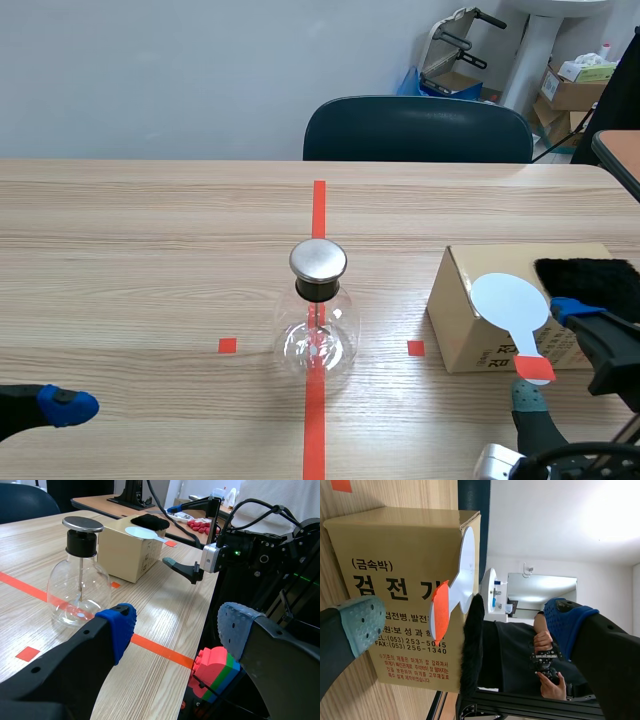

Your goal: Do the electroscope experiment

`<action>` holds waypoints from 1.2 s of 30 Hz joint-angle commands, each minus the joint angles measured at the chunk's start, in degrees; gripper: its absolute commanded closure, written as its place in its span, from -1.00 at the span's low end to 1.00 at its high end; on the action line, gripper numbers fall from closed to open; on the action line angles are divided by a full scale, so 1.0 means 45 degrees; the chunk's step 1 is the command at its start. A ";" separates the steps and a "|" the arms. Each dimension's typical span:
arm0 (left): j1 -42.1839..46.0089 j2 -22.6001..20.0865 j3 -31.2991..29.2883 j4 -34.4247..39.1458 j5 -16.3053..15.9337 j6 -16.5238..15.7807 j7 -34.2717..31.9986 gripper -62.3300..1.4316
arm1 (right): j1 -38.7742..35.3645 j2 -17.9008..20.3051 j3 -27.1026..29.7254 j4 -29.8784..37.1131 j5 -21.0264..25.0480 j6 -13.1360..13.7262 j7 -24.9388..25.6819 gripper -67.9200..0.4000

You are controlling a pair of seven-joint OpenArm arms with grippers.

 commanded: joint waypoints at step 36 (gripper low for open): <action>0.0967 0.2307 -0.4415 0.0194 -0.4104 0.3905 0.3900 -0.23 | -0.4007 0.0238 0.0777 0.3351 0.4541 0.2055 0.2336 -1.00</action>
